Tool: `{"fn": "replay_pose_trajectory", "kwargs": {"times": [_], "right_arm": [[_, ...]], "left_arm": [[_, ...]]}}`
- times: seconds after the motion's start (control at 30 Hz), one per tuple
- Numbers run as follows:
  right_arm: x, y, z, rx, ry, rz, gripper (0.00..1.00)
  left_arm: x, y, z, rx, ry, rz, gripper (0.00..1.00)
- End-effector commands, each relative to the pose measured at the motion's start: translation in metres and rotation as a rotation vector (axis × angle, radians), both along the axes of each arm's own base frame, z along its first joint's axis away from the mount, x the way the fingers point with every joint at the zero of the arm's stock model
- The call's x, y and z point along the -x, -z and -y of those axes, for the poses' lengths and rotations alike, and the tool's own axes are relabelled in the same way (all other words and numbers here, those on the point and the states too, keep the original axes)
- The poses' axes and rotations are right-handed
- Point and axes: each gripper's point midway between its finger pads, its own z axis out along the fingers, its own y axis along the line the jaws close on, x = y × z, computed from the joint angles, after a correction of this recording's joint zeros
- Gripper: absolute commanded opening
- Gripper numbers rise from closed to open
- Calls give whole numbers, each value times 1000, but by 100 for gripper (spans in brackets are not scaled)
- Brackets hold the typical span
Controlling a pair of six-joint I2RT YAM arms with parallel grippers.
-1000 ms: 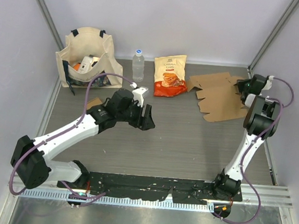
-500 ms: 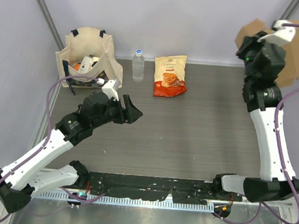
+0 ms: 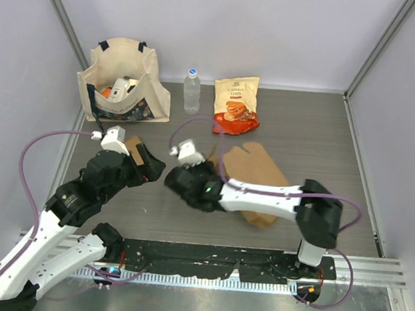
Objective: Fold the paper box
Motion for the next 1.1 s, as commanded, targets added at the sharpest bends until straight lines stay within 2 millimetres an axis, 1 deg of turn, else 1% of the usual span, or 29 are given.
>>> {"fn": "replay_pose_trajectory", "kwargs": {"times": [0.0,0.03,0.1,0.13,0.17,0.2,0.23,0.27,0.3,0.33,0.37,0.4,0.43,0.47,0.5,0.53,0.57,0.6,0.63,0.67,0.7,0.73,0.77,0.8,0.83,0.9,0.97,1.0,1.07], "right_arm": [[25,-6,-44,-84,4,70,4],[28,-3,-53,-101,-16,52,9],[41,20,-77,-133,-127,-68,20],[47,26,-86,-169,-169,-105,40],[52,29,-91,-205,-198,-139,48],[57,19,-95,-258,-233,-159,53],[69,26,-101,-295,-295,-228,61],[74,21,-103,-327,-328,-248,64],[82,-6,-108,-432,-398,-249,67],[99,3,-111,-438,-487,-325,70],[107,-5,-110,-449,-549,-343,71],[115,-25,-108,-503,-609,-339,72],[130,-21,-108,-513,-690,-409,73],[133,-27,-104,-532,-709,-416,73],[125,-31,-94,-558,-687,-418,73],[128,-43,-81,-615,-709,-428,73],[123,-45,-72,-656,-696,-447,74],[90,-48,-47,-736,-597,-453,74],[86,-46,-29,-781,-581,-468,74],[87,-47,-21,-823,-617,-509,74],[80,-45,-10,-847,-597,-510,74],[59,-35,15,-868,-511,-494,74],[59,-42,26,-905,-516,-489,74],[57,-43,33,-932,-509,-485,74],[44,-36,52,-979,-446,-484,74],[43,-30,58,-1023,-433,-517,75],[42,-2,60,-1004,-386,-606,74],[45,5,57,-999,-401,-645,73],[41,27,57,-953,-386,-682,73]], "left_arm": [[7,43,-25,-76,-98,-140,93],[4,43,-35,-78,-145,-147,93],[2,44,-53,-81,-217,-161,94],[1,44,-59,-81,-244,-162,94],[0,44,-66,-85,-272,-159,95],[-3,44,-70,-77,-293,-155,95],[-5,46,-76,-71,-324,-160,95],[-6,49,-73,-54,-314,-168,95],[-12,53,-73,-37,-317,-166,96],[-16,57,-67,-20,-296,-175,95],[-21,62,-59,-2,-259,-186,95],[-28,62,-42,49,-186,-179,95],[-33,74,-30,65,-135,-232,94],[-37,76,-21,82,-99,-245,94],[-41,73,-4,131,-16,-247,94],[-46,74,5,150,19,-264,93],[-52,85,13,159,51,-310,94],[-59,78,26,189,118,-301,94],[-64,81,31,187,136,-320,96],[-72,100,35,177,150,-387,96],[-79,98,35,144,170,-392,96],[-85,104,34,120,167,-414,95],[-93,121,36,95,181,-460,95],[-103,116,41,89,214,-440,94],[-107,124,42,53,261,-445,88],[-118,144,45,0,308,-507,82],[-119,150,54,-14,422,-531,80],[-116,172,56,-23,461,-603,77],[-111,181,62,-17,525,-643,76]]}}
